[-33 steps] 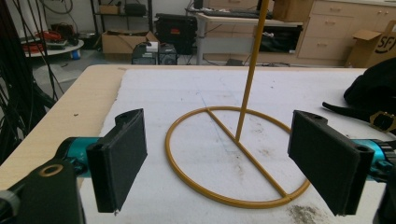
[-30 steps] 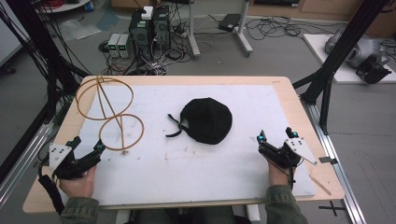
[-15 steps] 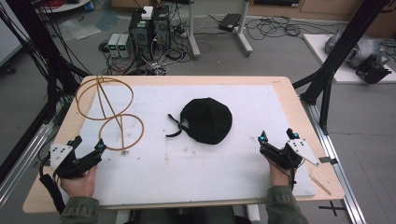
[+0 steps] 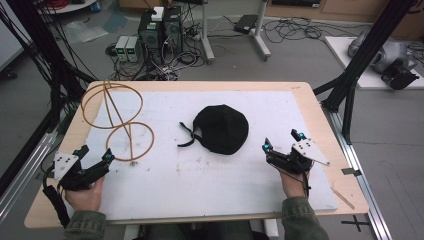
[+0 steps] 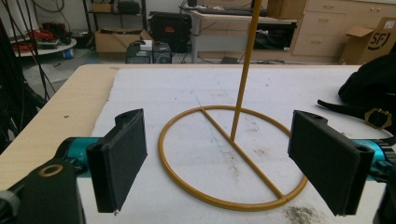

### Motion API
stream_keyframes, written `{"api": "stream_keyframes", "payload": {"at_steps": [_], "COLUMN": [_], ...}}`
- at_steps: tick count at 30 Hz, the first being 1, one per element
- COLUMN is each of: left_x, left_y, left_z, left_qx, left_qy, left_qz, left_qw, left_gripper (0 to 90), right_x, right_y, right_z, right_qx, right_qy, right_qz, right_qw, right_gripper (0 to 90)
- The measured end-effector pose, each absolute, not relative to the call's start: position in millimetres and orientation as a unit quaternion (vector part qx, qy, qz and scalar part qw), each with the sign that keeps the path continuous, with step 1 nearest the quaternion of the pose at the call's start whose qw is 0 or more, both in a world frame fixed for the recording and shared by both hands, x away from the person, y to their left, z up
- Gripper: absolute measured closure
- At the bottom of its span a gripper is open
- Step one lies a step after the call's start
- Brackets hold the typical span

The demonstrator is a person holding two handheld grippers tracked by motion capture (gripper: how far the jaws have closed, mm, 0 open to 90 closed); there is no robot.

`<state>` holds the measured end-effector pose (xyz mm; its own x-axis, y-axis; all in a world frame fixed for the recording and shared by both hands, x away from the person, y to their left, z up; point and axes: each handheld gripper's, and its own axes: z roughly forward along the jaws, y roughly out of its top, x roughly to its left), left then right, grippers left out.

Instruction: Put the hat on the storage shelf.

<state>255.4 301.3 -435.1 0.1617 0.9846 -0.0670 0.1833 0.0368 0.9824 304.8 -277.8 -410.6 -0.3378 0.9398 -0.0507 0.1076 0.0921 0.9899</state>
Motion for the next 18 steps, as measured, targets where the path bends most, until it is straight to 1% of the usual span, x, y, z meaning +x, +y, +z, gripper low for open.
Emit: {"api": "stream_keyframes", "payload": {"at_steps": [1, 2, 3, 4, 5, 8, 10, 18], "left_x": [255.5, 255.6, 255.6, 255.8, 255.8, 255.6, 255.7, 255.5], "left_y": [301.4, 301.5, 301.5, 301.5, 301.5, 301.3, 301.4, 301.9], "left_z": [-435.1, -435.4, -435.4, -435.6, -435.9, -435.8, -435.9, -436.1], "left_qx": [0.571, 0.571, 0.571, 0.571, 0.572, 0.573, 0.573, 0.575], "left_qy": [0.513, 0.514, 0.514, 0.514, 0.515, 0.515, 0.515, 0.515], "left_qz": [0.395, 0.393, 0.393, 0.390, 0.389, 0.389, 0.389, 0.388], "left_qw": [0.506, 0.506, 0.506, 0.507, 0.506, 0.506, 0.506, 0.504], "left_gripper": [19.8, 19.8, 19.8, 19.8, 19.8, 19.8, 19.8, 19.8], "right_x": [304.8, 307.9, 307.9, 310.1, 315.0, 319.9, 326.9, 336.9], "right_y": [-277.8, -272.4, -272.4, -269.3, -262.7, -255.4, -245.5, -223.8], "right_z": [-410.6, -409.1, -409.1, -408.5, -407.0, -404.8, -401.1, -391.9], "right_qx": [0.419, 0.410, 0.410, 0.405, 0.388, 0.382, 0.383, 0.364], "right_qy": [0.625, 0.639, 0.639, 0.647, 0.665, 0.676, 0.681, 0.703], "right_qz": [0.528, 0.532, 0.532, 0.537, 0.543, 0.537, 0.539, 0.529], "right_qw": [0.394, 0.375, 0.375, 0.360, 0.335, 0.329, 0.315, 0.305], "right_gripper": [4.5, 4.5, 4.5, 4.5, 4.5, 4.5, 4.5, 4.5]}}
